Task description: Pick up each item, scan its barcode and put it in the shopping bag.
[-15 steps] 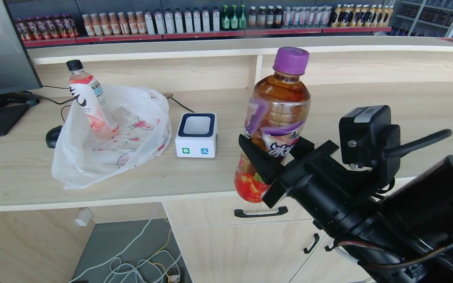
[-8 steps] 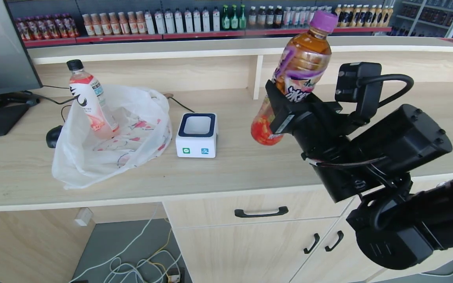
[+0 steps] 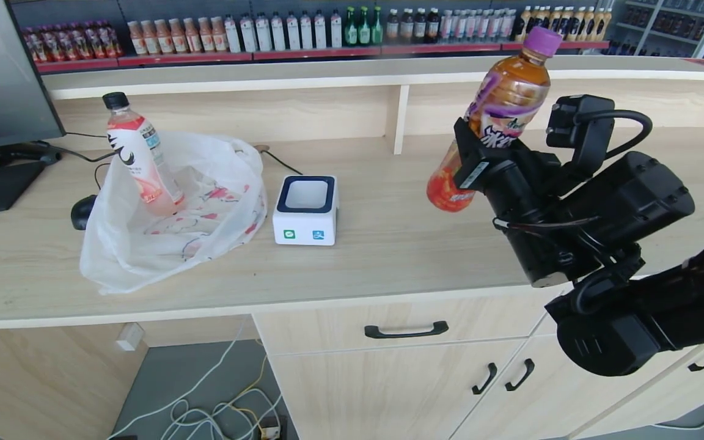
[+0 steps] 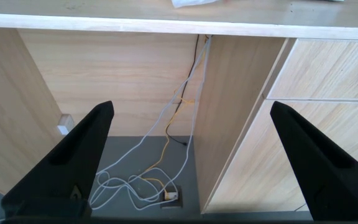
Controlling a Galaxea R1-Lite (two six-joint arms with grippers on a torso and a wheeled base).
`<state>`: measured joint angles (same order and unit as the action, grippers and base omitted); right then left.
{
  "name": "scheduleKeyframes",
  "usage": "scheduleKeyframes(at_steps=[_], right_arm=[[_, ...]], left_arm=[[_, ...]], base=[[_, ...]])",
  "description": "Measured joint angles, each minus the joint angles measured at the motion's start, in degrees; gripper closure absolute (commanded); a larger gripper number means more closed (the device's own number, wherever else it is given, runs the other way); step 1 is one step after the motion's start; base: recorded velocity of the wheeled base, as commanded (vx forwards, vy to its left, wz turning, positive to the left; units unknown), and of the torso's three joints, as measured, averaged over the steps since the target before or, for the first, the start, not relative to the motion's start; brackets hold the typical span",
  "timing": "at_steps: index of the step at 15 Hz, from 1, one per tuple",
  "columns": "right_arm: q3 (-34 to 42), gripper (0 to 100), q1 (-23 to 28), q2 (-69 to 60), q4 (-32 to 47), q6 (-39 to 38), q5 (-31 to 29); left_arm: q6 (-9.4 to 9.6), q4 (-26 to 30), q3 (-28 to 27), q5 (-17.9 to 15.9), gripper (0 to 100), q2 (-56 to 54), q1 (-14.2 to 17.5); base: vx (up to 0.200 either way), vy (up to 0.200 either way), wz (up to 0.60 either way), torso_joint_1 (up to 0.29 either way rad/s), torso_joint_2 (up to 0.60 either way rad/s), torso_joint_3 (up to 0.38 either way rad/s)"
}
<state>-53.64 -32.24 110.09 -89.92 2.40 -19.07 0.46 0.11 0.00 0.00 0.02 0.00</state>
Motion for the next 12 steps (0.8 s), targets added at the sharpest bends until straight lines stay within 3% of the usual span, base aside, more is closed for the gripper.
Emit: scheduleKeyframes(at_steps=[12], right_arm=[[-3.3, 100, 1.5, -2.5, 0.0, -0.2, -0.1]], left_arm=[[-0.39, 0.0, 0.0, 0.0, 0, 0.0, 0.0]], base=[[0.000, 0.200, 0.00, 0.003, 0.01, 0.000]])
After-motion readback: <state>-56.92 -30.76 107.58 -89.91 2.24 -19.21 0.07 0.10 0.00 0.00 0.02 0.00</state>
